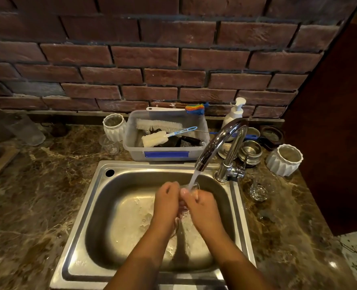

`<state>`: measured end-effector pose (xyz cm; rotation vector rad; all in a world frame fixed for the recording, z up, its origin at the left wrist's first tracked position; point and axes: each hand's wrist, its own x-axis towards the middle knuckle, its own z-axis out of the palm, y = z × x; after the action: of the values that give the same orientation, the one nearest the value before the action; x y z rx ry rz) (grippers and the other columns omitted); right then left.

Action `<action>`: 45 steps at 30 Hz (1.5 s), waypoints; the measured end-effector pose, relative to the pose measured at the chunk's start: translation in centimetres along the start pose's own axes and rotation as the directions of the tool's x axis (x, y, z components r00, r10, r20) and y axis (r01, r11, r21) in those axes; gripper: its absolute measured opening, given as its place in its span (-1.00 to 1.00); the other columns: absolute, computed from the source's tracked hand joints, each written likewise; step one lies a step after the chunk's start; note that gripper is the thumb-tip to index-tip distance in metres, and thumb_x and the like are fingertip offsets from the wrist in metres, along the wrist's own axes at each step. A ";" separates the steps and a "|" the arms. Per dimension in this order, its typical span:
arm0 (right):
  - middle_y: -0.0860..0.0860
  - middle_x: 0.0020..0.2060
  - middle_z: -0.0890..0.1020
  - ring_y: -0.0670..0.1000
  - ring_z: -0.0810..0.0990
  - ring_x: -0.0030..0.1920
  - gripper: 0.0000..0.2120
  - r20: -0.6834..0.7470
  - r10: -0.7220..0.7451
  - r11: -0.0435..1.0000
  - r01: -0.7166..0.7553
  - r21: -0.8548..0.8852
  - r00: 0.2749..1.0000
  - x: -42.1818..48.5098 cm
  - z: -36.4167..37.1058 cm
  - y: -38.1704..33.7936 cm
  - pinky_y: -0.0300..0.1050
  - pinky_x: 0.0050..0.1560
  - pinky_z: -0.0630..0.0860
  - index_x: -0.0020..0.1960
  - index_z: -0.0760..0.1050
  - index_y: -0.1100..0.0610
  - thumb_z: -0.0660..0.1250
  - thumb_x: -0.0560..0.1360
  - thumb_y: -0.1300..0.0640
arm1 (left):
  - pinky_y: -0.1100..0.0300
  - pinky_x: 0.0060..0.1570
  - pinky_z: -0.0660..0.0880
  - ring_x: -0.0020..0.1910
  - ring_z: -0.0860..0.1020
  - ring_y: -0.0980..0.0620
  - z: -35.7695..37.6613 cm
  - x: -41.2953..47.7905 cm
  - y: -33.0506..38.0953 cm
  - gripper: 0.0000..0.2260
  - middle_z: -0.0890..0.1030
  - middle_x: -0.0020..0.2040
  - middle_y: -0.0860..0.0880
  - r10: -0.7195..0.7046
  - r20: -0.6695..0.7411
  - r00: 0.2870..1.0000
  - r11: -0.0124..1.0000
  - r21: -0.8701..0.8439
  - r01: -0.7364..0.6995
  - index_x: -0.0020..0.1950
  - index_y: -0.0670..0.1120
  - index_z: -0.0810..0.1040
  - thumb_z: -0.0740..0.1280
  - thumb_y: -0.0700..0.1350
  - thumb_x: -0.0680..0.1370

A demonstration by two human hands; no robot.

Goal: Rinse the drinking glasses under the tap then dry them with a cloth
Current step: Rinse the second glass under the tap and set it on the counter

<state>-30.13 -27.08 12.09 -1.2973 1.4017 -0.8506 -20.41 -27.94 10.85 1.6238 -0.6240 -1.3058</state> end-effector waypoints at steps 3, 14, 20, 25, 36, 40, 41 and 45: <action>0.15 -0.05 0.74 0.13 0.71 0.05 -0.69 0.069 0.412 0.740 -0.378 0.557 0.909 0.4 -0.3 -0.1 0.19 0.23 0.56 0.06 0.66 0.18 0.27 0.60 -0.03 | 0.28 -0.14 0.55 -0.07 0.59 0.10 -0.2 -0.8 -0.9 -0.90 0.59 -0.04 0.04 0.473 0.085 0.877 0.807 0.357 -0.470 -0.04 0.03 0.55 0.27 -0.10 0.64; -0.06 -0.10 0.72 -0.09 0.64 0.04 -0.75 0.219 -0.258 0.798 0.336 -0.501 0.941 0.1 0.0 -1.0 0.02 0.24 0.52 0.04 0.63 -0.07 0.21 0.61 -0.11 | 0.05 -0.19 0.64 -0.22 0.66 -0.06 -2.5 -0.2 1.4 -0.74 0.67 -0.03 -0.17 -0.361 0.280 0.889 0.855 -0.282 0.436 0.16 -0.18 0.61 0.32 -0.03 0.61; -0.08 0.03 0.71 -0.08 0.58 0.14 -0.78 0.247 -0.338 0.710 0.419 -0.566 0.908 -1.8 0.7 -1.0 -0.08 0.32 0.42 0.12 0.62 -0.07 0.26 0.59 -0.07 | 0.08 -0.14 0.61 -0.08 0.65 -0.08 -4.1 0.6 1.8 -0.68 0.70 0.03 -0.19 -0.417 0.434 0.798 0.792 -0.258 0.554 0.16 -0.20 0.66 0.38 -0.01 0.53; -0.01 -0.28 0.72 -0.09 0.70 -0.19 -0.74 -0.117 0.024 0.998 -0.018 0.055 0.993 -1.4 2.4 -1.1 -0.07 -0.10 0.62 -0.16 0.66 0.04 0.26 0.61 0.01 | 0.11 -0.22 0.54 -0.13 0.61 -0.05 -1.8 0.0 1.3 -0.83 0.63 -0.08 -0.13 0.034 0.076 0.997 0.999 0.016 -0.035 0.00 -0.10 0.54 0.22 -0.05 0.66; 0.15 -0.19 0.73 0.13 0.72 -0.11 -0.72 -0.018 0.201 0.961 -0.194 0.197 0.979 0.0 0.0 -2.1 0.23 0.08 0.62 -0.08 0.66 0.15 0.29 0.60 -0.01 | 0.12 -0.20 0.62 -0.09 0.64 -0.05 -1.9 -0.3 1.7 -0.85 0.64 -0.05 -0.10 0.158 0.200 0.967 0.959 0.201 -0.198 0.00 -0.06 0.55 0.22 -0.07 0.67; -0.03 -0.20 0.72 -0.11 0.68 -0.14 -0.78 0.153 -0.217 0.882 0.261 -0.392 0.964 -1.1 -0.3 -2.4 0.03 0.08 0.61 -0.09 0.66 -0.02 0.27 0.60 -0.02 | 0.14 -0.27 0.61 -0.26 0.65 -0.03 -2.5 -0.6 2.9 -0.74 0.68 -0.15 -0.15 -0.380 0.304 0.874 0.875 -0.189 0.446 0.06 -0.19 0.62 0.32 0.00 0.61; -0.07 -0.10 0.72 -0.11 0.65 -0.02 -0.80 0.251 -0.304 0.731 0.394 -0.558 0.919 -1.3 -0.3 -2.4 0.01 0.22 0.53 -0.02 0.64 -0.08 0.25 0.60 -0.06 | 0.21 -0.44 0.56 -0.41 0.59 0.01 -3.1 -0.6 2.9 -0.74 0.64 -0.21 -0.13 -0.433 0.385 0.815 0.803 -0.247 0.543 0.04 -0.20 0.61 0.35 0.00 0.59; -0.11 0.09 0.68 -0.11 0.55 0.19 -0.75 0.385 -0.302 0.510 0.489 -0.708 0.872 -1.6 -0.1 -1.8 -0.04 0.45 0.27 0.17 0.59 -0.12 0.20 0.61 -0.12 | 0.26 -0.61 0.41 -0.55 0.46 0.06 -4.1 -0.6 2.7 -0.78 0.56 -0.32 -0.07 -0.477 0.516 0.712 0.711 -0.250 0.657 -0.04 -0.16 0.57 0.36 0.00 0.56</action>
<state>-29.85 -25.83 14.10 -2.4141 1.3528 -0.3019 -16.28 -27.27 13.55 1.2083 -0.0156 -2.1341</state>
